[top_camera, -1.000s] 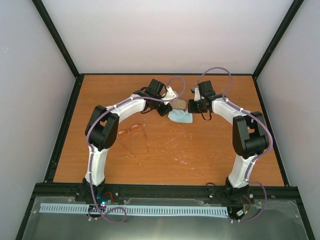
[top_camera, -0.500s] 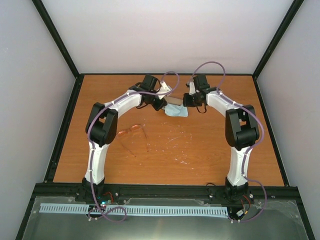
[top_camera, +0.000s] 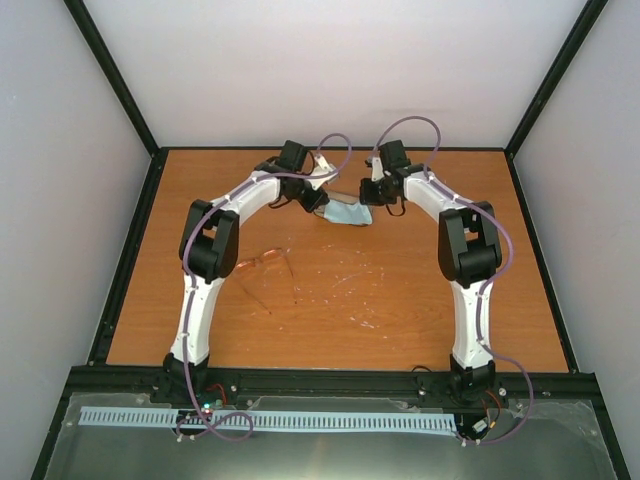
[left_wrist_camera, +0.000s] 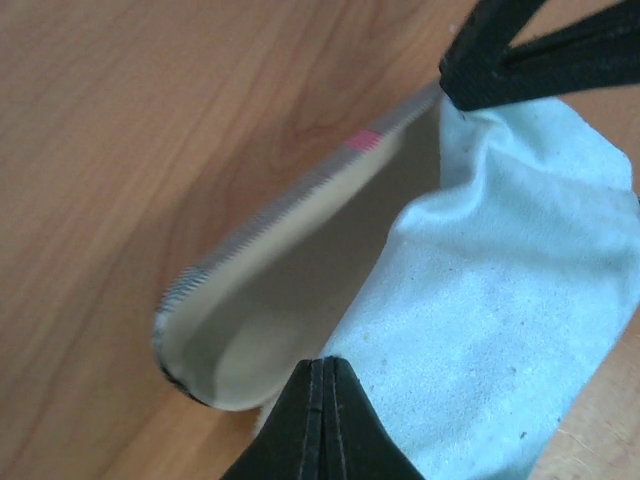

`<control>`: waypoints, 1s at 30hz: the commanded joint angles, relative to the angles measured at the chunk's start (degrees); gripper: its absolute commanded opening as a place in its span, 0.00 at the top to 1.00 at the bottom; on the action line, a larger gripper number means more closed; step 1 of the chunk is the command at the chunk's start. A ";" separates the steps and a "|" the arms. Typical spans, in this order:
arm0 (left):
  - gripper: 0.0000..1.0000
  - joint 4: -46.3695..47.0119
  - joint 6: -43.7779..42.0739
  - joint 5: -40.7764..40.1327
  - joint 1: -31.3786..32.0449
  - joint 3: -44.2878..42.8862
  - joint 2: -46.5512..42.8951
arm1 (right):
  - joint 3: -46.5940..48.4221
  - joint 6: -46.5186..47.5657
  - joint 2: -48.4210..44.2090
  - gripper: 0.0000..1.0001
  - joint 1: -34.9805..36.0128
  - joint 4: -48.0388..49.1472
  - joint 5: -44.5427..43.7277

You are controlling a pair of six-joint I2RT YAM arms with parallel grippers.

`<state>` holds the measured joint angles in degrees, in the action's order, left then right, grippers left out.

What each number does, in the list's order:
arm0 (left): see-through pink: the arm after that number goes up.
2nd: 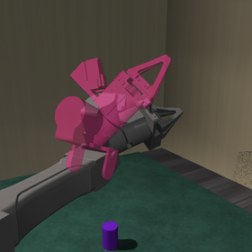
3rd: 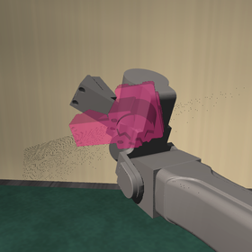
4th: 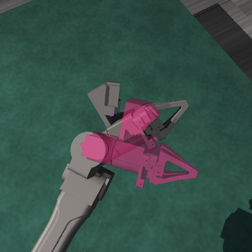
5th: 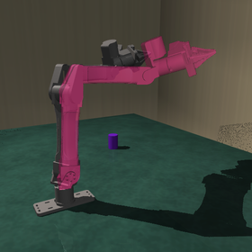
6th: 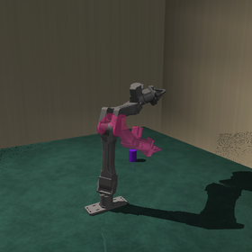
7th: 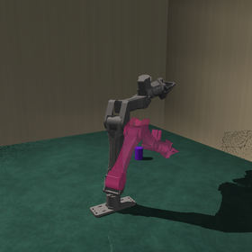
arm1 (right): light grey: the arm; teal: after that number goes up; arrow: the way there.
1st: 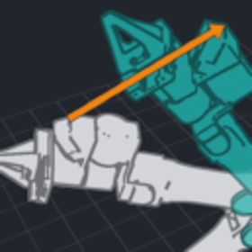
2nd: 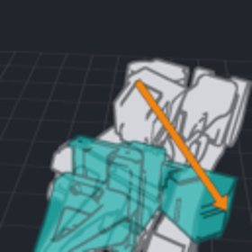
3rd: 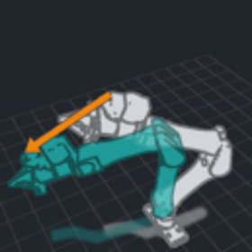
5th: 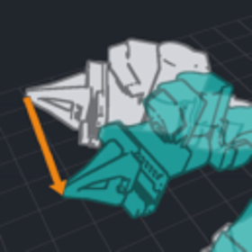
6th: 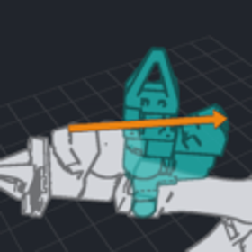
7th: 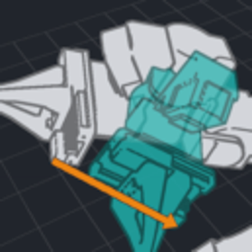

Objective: Organize the sunglasses
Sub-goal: Place the glasses cleaning cloth in the sunglasses case.

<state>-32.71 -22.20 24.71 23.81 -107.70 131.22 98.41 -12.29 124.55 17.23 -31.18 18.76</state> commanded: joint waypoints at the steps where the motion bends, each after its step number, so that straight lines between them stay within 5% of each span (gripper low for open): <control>1: 1.00 -2.96 -2.48 1.72 -1.86 -6.56 2.73 | 4.23 -0.54 3.18 0.97 0.46 -1.87 0.64; 30: 1.00 -4.73 -2.36 2.14 -2.37 -10.69 7.47 | 6.51 -1.60 5.53 0.97 0.51 3.01 -2.64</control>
<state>-36.62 -23.55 27.11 21.85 -115.87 137.95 103.53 -13.56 130.15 17.37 -30.28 16.49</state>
